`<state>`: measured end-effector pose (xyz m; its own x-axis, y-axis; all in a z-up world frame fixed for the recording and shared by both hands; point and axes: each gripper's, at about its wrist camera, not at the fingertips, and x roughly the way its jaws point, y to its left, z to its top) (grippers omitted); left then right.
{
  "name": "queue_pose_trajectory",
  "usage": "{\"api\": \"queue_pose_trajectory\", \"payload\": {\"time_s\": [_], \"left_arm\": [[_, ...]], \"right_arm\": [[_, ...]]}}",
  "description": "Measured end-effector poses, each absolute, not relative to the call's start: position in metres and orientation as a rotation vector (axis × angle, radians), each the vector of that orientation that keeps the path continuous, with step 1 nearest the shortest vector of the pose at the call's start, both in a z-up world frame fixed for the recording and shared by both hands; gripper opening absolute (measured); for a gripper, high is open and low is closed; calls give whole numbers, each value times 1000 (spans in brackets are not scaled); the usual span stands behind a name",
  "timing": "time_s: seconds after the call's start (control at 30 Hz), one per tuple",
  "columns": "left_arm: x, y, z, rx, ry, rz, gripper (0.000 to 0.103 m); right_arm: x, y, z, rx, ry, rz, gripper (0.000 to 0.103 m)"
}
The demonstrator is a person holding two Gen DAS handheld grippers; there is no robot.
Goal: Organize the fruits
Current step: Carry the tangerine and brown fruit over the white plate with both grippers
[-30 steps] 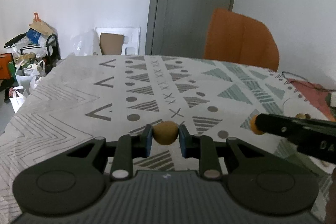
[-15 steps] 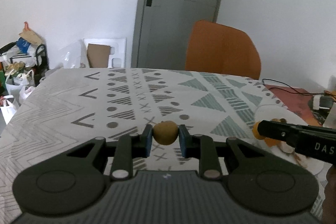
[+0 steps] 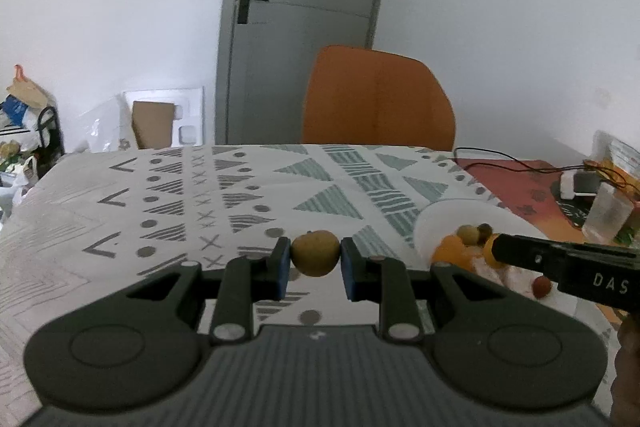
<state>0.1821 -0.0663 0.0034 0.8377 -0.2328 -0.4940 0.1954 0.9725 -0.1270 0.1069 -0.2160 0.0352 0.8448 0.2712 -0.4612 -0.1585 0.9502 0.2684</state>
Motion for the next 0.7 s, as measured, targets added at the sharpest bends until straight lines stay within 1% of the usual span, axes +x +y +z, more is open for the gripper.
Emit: {"api": "queue_pose_trajectory", "payload": {"time_s": [0.63, 0.7], "left_arm": [[180, -129, 3, 11, 536, -326, 25], [180, -135, 4, 18, 536, -335, 25]], "right_arm": [[89, -268, 18, 289, 539, 166, 20], [86, -272, 18, 292, 524, 155, 25]]}}
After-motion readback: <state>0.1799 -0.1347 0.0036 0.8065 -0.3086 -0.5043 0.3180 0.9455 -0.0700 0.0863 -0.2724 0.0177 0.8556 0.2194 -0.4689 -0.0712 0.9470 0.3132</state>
